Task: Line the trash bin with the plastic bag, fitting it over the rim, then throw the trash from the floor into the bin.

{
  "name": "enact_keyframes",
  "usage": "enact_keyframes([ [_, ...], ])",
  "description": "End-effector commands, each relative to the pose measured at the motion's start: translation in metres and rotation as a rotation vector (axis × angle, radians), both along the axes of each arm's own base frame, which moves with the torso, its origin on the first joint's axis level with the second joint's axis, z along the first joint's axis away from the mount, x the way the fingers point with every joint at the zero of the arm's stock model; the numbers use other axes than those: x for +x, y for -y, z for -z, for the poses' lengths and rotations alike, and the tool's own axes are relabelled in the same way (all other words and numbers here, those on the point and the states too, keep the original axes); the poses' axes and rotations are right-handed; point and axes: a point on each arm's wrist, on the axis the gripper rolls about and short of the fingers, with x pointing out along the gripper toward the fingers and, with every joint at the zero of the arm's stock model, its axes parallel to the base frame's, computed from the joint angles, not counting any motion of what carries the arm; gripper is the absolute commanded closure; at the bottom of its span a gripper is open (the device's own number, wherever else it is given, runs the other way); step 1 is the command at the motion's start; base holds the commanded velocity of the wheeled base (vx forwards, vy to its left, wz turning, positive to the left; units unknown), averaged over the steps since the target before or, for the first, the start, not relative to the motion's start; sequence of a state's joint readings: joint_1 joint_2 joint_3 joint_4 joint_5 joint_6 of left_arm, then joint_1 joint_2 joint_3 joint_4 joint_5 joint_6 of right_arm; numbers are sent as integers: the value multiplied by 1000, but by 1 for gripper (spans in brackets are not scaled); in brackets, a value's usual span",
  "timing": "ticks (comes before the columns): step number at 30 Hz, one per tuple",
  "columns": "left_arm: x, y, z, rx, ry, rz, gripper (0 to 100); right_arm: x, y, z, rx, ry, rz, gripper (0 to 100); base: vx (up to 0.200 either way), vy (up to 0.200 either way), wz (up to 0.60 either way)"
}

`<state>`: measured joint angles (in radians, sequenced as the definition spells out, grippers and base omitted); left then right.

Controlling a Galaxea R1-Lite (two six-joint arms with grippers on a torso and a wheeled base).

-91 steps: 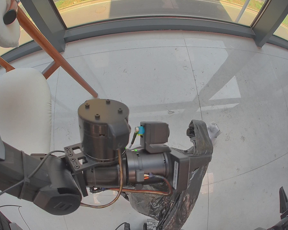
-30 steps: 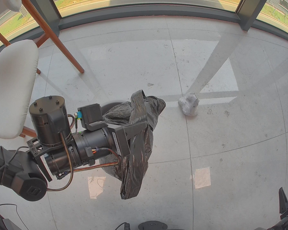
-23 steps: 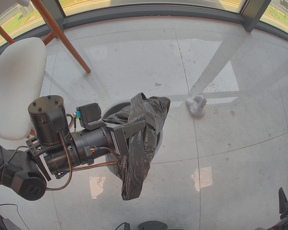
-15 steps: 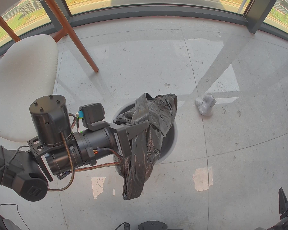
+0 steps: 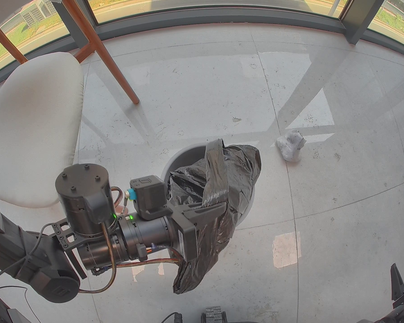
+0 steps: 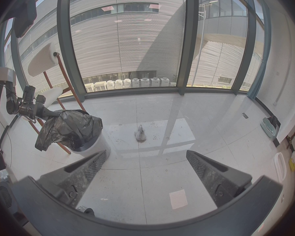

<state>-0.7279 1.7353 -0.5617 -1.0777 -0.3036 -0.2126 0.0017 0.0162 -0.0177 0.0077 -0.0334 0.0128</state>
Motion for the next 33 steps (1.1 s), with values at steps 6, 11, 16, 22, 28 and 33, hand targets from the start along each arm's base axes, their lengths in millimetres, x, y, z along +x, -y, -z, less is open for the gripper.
enact_keyframes([
  [6,3,-1,21,335,132,-82,100,0,0,4,-16,4,-1,0,0,0,0],
  [11,14,6,28,494,199,-116,100,0,-1,3,-49,-8,-60,0,0,0,0],
  [16,28,14,15,714,391,-98,100,0,-1,4,-52,-9,-71,0,0,0,0],
  [22,29,14,10,712,412,-177,100,0,-2,4,-51,-3,-72,0,0,0,0],
  [28,20,8,20,738,383,-176,100,11,-1,-29,199,-80,-48,0,0,0,0],
  [33,16,5,25,737,384,-177,100,30,-5,-62,223,-164,-238,0,0,0,0],
])
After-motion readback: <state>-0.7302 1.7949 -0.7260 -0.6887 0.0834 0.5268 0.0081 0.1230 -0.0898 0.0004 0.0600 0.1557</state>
